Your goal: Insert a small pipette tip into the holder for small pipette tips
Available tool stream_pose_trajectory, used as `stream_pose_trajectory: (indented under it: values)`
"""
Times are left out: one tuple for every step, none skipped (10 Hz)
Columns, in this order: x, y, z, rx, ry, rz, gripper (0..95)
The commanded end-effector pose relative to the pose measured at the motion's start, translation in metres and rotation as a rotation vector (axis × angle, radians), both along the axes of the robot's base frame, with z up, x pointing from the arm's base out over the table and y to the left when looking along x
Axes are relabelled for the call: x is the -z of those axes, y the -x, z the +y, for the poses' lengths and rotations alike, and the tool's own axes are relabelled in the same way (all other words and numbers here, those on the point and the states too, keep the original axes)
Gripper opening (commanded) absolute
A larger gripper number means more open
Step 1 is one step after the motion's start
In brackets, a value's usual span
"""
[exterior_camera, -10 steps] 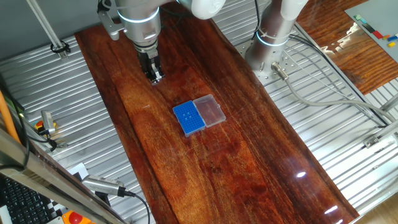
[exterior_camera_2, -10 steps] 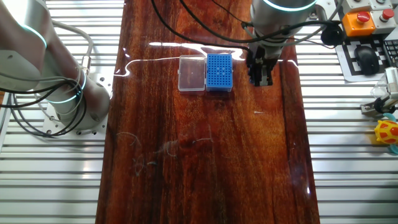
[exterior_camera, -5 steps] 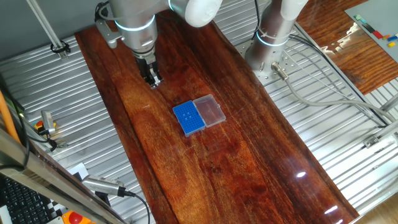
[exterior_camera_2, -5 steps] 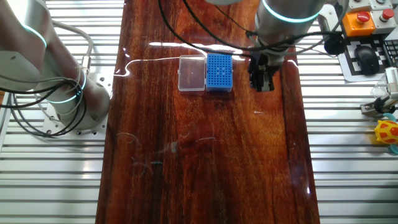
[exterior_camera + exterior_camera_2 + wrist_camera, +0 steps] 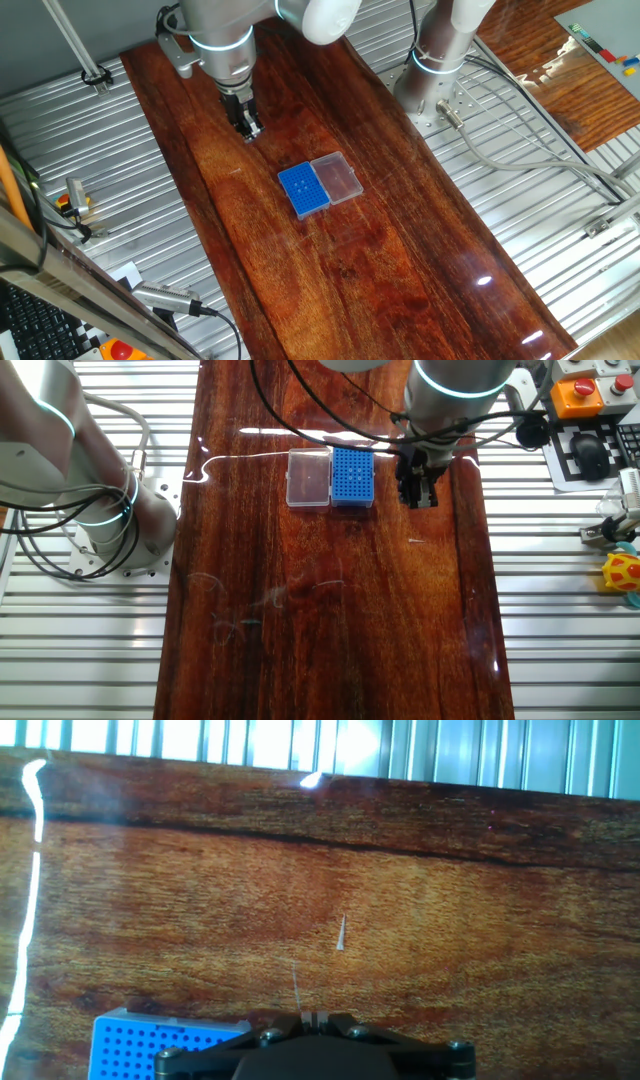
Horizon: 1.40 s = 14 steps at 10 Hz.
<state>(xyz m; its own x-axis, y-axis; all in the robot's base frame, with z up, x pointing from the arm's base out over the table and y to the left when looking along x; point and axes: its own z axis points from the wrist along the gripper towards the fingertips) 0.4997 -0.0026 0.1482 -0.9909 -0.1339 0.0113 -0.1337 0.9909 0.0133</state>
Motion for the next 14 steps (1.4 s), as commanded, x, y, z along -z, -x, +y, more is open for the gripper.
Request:
stream_pose_trajectory:
  values:
    - [-0.004,0.002,0.000,-0.022,-0.014,-0.016,0.0]
    - [-0.004,0.002,0.000,-0.042,-0.012,-0.004,0.0]
    - [-0.004,0.002,0.000,-0.073,-0.006,-0.013,0.0]
    - [-0.004,0.002,0.000,-0.073,-0.007,-0.016,0.0]
    - [-0.004,0.002,0.000,-0.115,-0.002,-0.031,0.0]
    - [-0.004,0.002,0.000,-0.063,0.003,-0.021,0.0]
    - [-0.003,0.001,-0.001,-0.050,0.012,-0.016,0.0]
    - [0.002,-0.003,-0.004,-0.053,0.012,-0.014,0.0]
    - [0.010,-0.012,-0.011,-0.061,0.008,-0.015,0.0]
    - [0.019,-0.021,-0.017,-0.069,0.005,-0.015,0.0]
    - [0.025,-0.028,-0.021,-0.071,0.004,-0.015,0.0]
    - [0.041,-0.039,-0.028,-0.074,0.000,-0.017,0.0]
    - [0.047,-0.044,-0.030,-0.070,-0.003,-0.018,0.0]
    - [0.049,-0.046,-0.031,-0.064,0.001,-0.017,0.0]
